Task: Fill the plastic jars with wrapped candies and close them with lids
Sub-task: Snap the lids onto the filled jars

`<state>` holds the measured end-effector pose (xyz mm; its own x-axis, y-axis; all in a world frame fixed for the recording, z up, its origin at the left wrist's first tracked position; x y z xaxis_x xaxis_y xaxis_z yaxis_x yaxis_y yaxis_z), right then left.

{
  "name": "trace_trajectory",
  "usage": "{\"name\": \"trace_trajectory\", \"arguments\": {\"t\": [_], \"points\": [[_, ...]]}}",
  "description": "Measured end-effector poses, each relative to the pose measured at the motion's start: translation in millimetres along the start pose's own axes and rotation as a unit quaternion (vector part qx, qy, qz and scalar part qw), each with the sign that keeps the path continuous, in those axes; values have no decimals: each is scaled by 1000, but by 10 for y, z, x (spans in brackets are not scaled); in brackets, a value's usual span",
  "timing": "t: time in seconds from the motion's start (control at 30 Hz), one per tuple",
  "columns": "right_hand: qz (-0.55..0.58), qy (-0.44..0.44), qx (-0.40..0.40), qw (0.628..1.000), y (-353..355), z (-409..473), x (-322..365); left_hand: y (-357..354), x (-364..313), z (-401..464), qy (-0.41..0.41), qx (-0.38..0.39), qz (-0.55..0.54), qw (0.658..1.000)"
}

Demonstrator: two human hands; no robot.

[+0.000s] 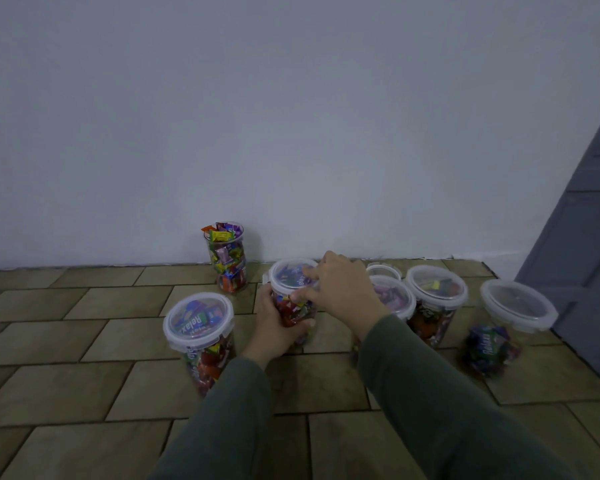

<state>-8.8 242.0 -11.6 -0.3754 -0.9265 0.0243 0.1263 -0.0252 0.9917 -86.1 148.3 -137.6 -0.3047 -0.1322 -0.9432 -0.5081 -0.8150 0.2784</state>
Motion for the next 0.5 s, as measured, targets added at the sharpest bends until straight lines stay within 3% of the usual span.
{"name": "trace_trajectory", "arguments": {"t": [0.23, 0.5], "points": [[-27, -18, -101, 994, -226, -170, 181, -18, 37, 27, 8, 1, -6, 1000], [-8, -14, -98, 995, -201, -210, 175, 9, -13, -16, 19, -13, 7, 1000]]}}
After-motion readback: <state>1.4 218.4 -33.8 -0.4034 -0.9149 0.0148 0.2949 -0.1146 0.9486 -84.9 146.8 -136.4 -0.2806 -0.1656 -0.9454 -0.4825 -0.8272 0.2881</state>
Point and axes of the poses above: each hand's wrist, its own z-axis towards the middle knuckle, its own y-axis out of the back of the hand, x = y × z, the point moved 7 cm from there along z, towards the middle knuckle, and after that the axes turned 6 degrees about -y, right-handed, at the moved point
